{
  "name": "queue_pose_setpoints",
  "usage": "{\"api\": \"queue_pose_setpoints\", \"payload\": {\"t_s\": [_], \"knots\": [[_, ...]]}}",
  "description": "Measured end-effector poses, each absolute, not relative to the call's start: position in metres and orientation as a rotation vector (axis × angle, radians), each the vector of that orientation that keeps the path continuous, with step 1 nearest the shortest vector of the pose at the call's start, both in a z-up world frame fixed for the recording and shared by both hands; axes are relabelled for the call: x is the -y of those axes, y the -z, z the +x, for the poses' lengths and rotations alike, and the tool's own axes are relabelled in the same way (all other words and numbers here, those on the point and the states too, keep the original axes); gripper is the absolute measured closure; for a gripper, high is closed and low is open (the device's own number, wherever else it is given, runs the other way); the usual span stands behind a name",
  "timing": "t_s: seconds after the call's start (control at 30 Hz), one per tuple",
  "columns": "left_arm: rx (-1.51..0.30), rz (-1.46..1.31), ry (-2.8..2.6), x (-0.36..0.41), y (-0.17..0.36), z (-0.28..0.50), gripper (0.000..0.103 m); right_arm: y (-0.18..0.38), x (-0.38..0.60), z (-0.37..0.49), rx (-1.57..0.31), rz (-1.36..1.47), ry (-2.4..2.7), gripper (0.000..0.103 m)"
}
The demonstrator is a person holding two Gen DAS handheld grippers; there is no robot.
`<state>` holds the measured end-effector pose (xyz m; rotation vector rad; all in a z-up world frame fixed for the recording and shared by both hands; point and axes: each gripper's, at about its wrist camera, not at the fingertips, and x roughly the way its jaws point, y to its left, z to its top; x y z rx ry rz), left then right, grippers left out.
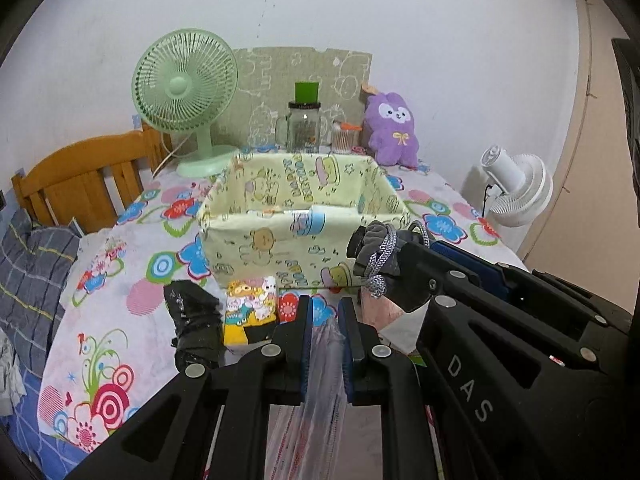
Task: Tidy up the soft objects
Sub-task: 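Lift and carry the clear bag with the left tool while the right carries the grey gloves to the box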
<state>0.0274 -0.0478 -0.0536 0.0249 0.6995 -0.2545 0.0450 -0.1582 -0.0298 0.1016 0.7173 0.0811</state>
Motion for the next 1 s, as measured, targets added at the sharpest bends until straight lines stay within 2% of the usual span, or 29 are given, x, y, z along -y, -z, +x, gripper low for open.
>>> {"api": "queue_pose_setpoints", "payload": {"t_s": [0.4,1.0], "knots": [[-0.640,0.046,0.259,0.049,0.025,0.025,0.093,0.001,0.160,0.042,-0.676,0.105,-0.061,0.085],[-0.607,0.052,0.261,0.048,0.008,0.048,0.093,-0.013,0.160,0.067,-0.653,0.101,-0.039,0.085]]}}
